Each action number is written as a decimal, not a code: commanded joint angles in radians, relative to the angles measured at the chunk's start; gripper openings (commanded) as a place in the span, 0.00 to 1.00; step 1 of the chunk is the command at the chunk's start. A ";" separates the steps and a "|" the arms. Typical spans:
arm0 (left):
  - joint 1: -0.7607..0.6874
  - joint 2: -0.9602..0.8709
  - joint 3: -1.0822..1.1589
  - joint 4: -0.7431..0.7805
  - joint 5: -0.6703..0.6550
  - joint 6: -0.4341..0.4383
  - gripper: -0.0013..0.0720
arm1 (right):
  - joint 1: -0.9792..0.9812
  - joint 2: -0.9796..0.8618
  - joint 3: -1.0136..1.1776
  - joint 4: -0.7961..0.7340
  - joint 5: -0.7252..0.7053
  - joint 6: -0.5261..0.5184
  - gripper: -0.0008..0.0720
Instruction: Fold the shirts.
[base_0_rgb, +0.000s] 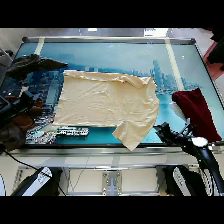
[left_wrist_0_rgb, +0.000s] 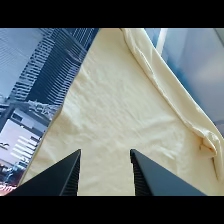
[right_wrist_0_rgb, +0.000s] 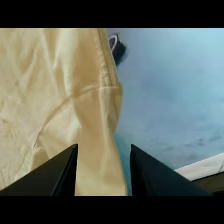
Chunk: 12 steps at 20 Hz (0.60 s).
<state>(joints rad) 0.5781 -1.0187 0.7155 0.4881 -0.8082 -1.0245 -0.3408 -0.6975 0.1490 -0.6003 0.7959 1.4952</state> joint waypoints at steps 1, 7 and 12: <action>0.001 0.001 -0.001 -0.038 -0.001 0.001 0.49 | 0.009 -0.021 -0.011 0.039 -0.068 -0.003 0.55; 0.001 0.001 -0.001 -0.039 -0.002 0.001 0.49 | 0.194 -0.164 -0.009 0.196 -0.229 -0.108 0.55; 0.001 0.001 -0.001 -0.039 0.002 0.005 0.49 | 0.214 -0.200 -0.009 0.235 -0.288 -0.110 0.55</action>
<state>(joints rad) 0.5781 -1.0187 0.7151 0.4496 -0.8089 -1.0225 -0.1463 -0.8764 0.1410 -0.3950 0.5732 1.4010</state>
